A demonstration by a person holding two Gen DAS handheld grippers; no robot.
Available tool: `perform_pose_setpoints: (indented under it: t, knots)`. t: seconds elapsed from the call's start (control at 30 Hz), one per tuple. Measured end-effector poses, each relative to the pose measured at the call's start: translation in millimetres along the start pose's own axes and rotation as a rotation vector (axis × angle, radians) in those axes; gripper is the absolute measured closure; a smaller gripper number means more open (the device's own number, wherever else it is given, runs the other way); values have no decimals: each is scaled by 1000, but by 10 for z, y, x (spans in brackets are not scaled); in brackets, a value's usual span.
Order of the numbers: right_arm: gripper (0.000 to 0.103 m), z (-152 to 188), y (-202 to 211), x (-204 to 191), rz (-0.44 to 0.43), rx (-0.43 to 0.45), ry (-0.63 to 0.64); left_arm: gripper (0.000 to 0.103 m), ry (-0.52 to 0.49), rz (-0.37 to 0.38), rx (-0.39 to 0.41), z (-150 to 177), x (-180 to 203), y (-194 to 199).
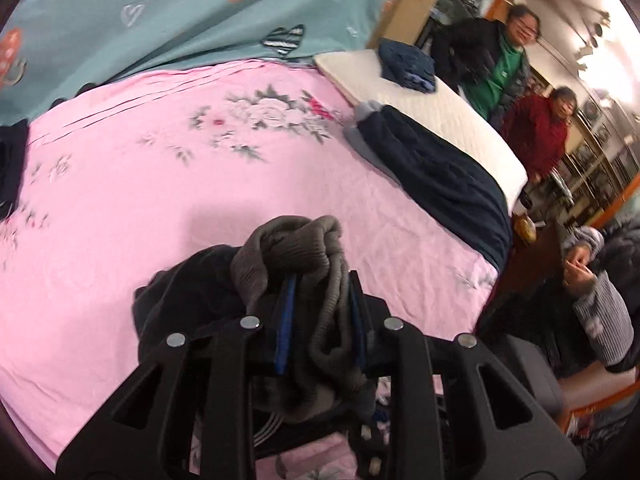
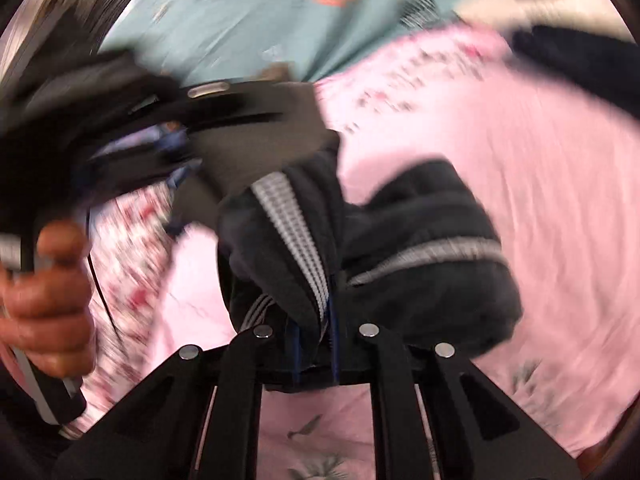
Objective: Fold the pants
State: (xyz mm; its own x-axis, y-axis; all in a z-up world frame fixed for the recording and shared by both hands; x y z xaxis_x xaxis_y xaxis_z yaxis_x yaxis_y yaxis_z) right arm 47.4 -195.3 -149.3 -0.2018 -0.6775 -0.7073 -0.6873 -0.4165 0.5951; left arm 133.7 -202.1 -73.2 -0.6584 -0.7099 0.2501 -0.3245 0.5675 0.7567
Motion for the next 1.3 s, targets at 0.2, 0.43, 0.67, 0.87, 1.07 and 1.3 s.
perform_pose_setpoints:
  t: [0.2, 0.43, 0.67, 0.87, 1.07, 1.3]
  knots:
    - [92, -18, -21, 220, -155, 4, -214, 77, -26, 10, -27, 117, -19, 256]
    - [90, 46, 87, 524, -186, 37, -401, 72, -141, -95, -18, 85, -5, 397]
    - [64, 52, 486, 575, 49, 32, -293, 78, -242, -263, -150, 708, -236, -476]
    - [63, -520, 947, -439, 69, 154, 149, 79, -199, -235, -94, 704, -208, -429]
    - [67, -746, -34, -276, 203, 4, 197, 79, -203, -241, -66, 704, -177, -440]
    - [65, -693, -251, 397, 208, -96, 86, 44, 57, -280, 19, 789, -781, 135]
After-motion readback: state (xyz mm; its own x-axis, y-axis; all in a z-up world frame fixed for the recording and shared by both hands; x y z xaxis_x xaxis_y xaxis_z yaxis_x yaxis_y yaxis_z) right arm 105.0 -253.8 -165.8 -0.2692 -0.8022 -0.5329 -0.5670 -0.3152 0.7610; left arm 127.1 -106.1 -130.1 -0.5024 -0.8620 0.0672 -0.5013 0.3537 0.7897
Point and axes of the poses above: each gripper's, at about its wrist camera, not at the fingertips, and y roughly against the way its jaws point, x to its right, z to its underside, the point moved 9 cm from there along -y, roughly the way its jaws point, and after that the axes turned 9 degrees about -y, right-handed, at the moved point
